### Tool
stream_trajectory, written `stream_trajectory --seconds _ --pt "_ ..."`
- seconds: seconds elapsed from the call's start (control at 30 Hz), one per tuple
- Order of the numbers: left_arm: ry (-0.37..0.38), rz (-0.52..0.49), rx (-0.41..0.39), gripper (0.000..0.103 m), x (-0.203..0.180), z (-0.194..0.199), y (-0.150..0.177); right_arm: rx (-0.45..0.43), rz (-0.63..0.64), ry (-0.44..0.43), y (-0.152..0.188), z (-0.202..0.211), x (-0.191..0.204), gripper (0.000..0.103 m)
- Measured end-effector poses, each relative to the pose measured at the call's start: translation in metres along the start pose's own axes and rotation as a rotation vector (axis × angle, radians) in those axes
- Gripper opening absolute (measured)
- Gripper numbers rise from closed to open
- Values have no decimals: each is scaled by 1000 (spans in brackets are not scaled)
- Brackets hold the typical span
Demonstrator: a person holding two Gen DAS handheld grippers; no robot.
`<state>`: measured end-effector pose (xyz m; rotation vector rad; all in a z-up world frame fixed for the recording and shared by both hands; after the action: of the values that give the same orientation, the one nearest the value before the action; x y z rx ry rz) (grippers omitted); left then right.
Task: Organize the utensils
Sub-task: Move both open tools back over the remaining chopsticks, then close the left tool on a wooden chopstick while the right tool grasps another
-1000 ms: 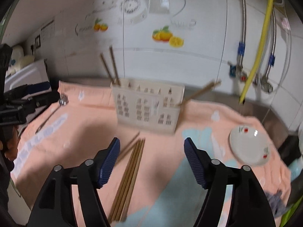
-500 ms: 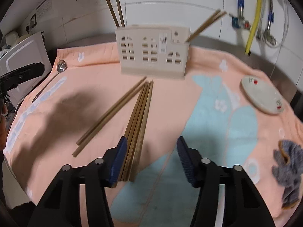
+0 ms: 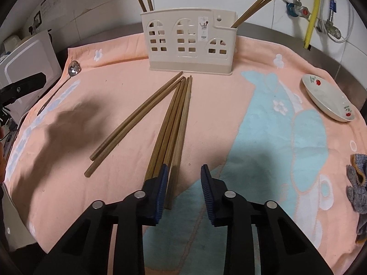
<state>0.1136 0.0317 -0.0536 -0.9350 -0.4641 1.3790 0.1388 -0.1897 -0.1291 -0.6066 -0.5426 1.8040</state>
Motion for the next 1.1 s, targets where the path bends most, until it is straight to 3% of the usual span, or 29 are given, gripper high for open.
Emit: stream_trajectory --seconds 0.23,0.57,0.9,1.1 --pt "-3 19 12 97 4 -2 8 11 28 6 1 -6 10 15" --pt "0 29 23 97 5 -6 13 12 49 41 5 -11 8 9" --pt "63 15 81 95 -14 -30 28 10 -2 68 7 -11 -13 7" --pt "130 6 166 69 -32 -62 38 13 -26 63 10 -11 -21 7"
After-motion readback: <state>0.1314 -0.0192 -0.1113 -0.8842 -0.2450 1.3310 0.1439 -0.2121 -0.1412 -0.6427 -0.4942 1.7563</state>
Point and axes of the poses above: each gripper's, at about its wrist camera, not at the fingertips, and z roughly against the way its jaws point, x to its left, y to its underside, the point moved 5 cm from there along -z, roughly the way its jaws point, and after that the axes turned 14 degrees about y, right-handed, at the moved point
